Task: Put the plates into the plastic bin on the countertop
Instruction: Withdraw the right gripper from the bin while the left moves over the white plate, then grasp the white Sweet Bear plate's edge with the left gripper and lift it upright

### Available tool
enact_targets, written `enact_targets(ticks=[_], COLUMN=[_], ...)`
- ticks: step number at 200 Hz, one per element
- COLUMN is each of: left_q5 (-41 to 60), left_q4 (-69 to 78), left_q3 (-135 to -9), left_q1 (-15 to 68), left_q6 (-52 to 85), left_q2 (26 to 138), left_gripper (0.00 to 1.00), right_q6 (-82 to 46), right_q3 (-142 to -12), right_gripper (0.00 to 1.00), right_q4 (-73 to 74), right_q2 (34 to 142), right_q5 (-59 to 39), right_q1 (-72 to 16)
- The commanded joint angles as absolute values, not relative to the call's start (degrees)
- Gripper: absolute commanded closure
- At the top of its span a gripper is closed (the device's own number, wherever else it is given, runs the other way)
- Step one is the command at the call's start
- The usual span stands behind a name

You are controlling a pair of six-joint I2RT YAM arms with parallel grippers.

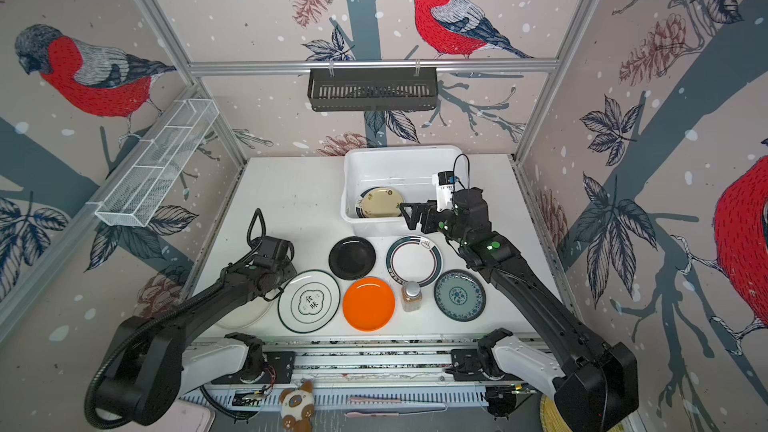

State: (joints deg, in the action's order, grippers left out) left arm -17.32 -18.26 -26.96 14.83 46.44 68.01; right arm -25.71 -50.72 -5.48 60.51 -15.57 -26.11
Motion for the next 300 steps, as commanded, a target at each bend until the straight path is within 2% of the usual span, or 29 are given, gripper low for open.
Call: enact_targets(ticks=[1, 16, 100, 135, 162, 188, 239, 276, 300], left_q5=[-19.93, -19.8, -20.24, -20.62, -20.48, -19.47, -19.47, -18.42, -14.2], left_q4=[-16.6, -16.01, -13.68, -13.05, -12.32, -11.87, -13.12, -14.67, -13.9], left_q3=[-27.19, -27.2, -29.69, -31.08, -32.05, -32.93, -35.06, -36.69, -37.17], left_q1=[14.77, 14.68, 14.51, 14.11, 13.97, 13.8, 13.8, 13.8, 13.88], left_q6=[45.72, 45.29, 42.19, 40.65, 39.78, 39.36, 38.02, 37.02, 35.33], left_q2=[69.12, 70.05, 74.64, 76.32, 77.57, 79.52, 80.39, 77.02, 74.0], left_gripper=[0.47, 0.56, 0.68, 0.75, 0.86, 0.88, 1.0, 1.0, 1.0], right_q6=[-25.53, -25.57, -26.8, -27.14, -27.51, -27.6, -28.35, -28.85, -29.2], right_q3=[-51.3, -51.15, -51.14, -51.24, -51.34, -51.35, -51.09, -51.15, -50.98], right_gripper=[0.0, 0.0, 0.0, 0.0, 0.0, 0.0, 0.01, 0.0, 0.0], right_q4=[-6.41, -6.42, -6.49, -6.44, -6.5, -6.57, -6.18, -6.15, -5.22], right_q2=[59.99, 59.77, 60.28, 60.84, 61.07, 61.1, 61.56, 62.4, 62.71], right_q5=[-13.08, -12.57, -11.62, -11.31, -11.09, -10.67, -10.38, -10.59, -12.07], right_q1=[-26.03, -26.02, -26.02, -26.02, -26.02, -26.02, -26.02, -26.07, -26.17])
